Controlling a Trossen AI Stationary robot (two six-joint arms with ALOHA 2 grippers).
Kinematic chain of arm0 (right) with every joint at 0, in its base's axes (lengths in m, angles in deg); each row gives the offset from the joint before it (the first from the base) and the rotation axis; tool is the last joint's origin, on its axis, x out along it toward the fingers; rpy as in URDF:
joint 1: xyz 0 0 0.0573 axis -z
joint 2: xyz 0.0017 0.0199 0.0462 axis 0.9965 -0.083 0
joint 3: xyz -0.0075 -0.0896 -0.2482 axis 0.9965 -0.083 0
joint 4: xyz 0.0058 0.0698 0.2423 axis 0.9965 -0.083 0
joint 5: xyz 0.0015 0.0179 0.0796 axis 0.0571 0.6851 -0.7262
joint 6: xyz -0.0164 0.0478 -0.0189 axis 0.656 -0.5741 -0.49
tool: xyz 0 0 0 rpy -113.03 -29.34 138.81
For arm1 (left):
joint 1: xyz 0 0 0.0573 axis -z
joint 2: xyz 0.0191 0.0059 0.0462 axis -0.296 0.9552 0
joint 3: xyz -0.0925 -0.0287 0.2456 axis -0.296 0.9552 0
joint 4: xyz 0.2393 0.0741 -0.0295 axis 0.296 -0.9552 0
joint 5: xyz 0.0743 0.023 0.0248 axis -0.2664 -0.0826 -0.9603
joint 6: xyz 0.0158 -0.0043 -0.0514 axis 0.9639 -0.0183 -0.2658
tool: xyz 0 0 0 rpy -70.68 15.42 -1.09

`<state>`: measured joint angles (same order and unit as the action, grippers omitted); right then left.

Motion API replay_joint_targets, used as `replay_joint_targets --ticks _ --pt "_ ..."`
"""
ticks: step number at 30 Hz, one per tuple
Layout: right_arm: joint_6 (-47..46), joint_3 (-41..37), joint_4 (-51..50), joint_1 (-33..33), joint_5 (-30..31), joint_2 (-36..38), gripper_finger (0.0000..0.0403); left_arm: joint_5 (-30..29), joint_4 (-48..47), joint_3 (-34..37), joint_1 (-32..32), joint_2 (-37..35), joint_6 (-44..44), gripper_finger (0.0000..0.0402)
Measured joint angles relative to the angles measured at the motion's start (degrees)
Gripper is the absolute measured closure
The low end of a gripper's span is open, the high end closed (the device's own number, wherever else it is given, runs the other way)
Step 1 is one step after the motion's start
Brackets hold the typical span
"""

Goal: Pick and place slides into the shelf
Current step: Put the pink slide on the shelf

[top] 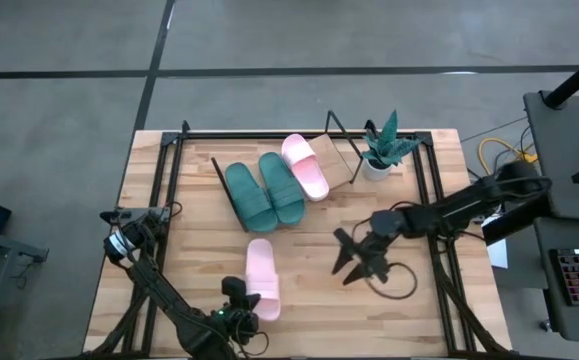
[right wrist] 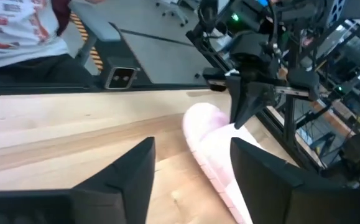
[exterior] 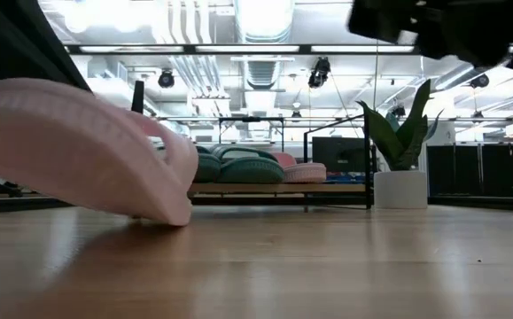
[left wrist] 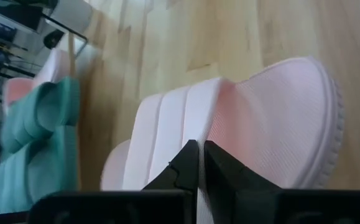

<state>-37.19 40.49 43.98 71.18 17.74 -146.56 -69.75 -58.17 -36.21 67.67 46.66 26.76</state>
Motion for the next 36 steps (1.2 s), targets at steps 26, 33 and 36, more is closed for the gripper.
replay_joint_targets --ticks 26,33,36 --pt "-3.76 10.38 -10.86 -2.58 6.48 -2.52 0.0182 21.12 0.89 -0.21 -1.93 -4.87 -14.64 0.036" --pt "-3.85 10.36 -11.74 -2.56 6.48 -2.48 0.0182 21.21 1.11 -0.18 -2.23 -6.4 -14.45 0.0243" --pt "-4.02 10.34 -12.14 -2.56 6.48 -2.43 0.0182 21.21 3.76 -0.17 -2.48 -6.4 -13.72 0.0211"
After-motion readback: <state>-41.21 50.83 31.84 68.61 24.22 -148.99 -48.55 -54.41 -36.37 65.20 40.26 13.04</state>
